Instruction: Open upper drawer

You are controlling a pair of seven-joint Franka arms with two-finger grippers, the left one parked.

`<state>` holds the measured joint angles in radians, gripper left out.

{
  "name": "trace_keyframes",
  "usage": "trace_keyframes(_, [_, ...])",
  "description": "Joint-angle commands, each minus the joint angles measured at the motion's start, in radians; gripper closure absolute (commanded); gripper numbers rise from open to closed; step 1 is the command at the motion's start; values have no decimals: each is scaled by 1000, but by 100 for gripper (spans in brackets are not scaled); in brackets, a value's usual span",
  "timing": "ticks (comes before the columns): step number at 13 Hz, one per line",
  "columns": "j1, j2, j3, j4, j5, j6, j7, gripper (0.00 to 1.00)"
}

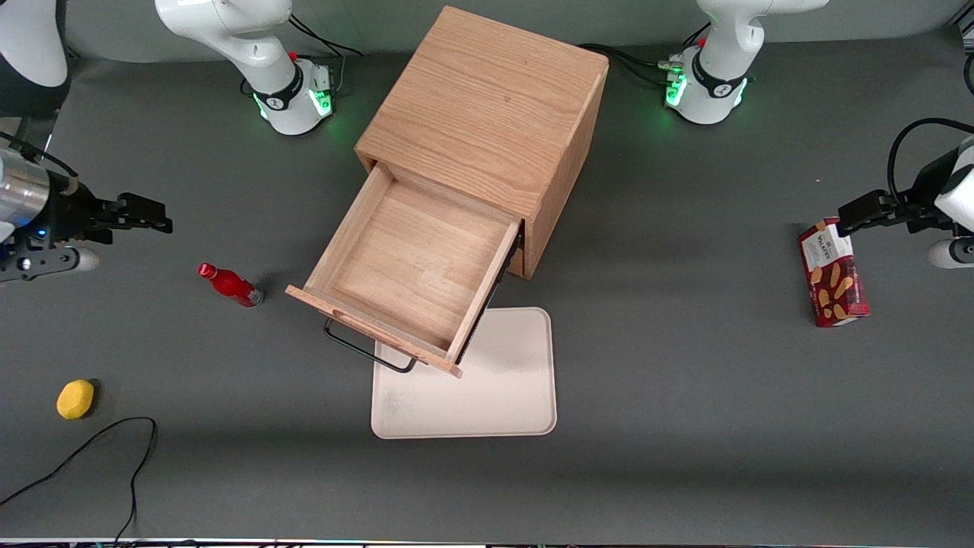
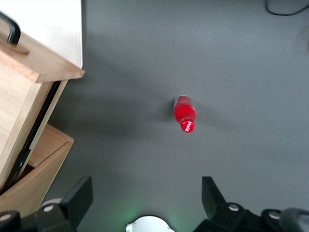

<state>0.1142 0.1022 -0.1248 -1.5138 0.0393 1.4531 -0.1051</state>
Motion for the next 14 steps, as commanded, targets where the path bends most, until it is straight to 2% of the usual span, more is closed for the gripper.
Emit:
trace_keyframes(1, [12, -44, -3, -41, 4, 39, 47, 0])
trace_keyframes(5, [2, -124, -1, -175, 4, 156, 47, 0])
trace_keyframes(7, [-78, -108, 37, -146, 19, 148, 15, 0])
trace_keyframes(11, [-88, -66, 80, -79, 27, 144, 56, 0])
trace_keyframes(14, [-94, -49, 80, -48, 27, 122, 55, 0])
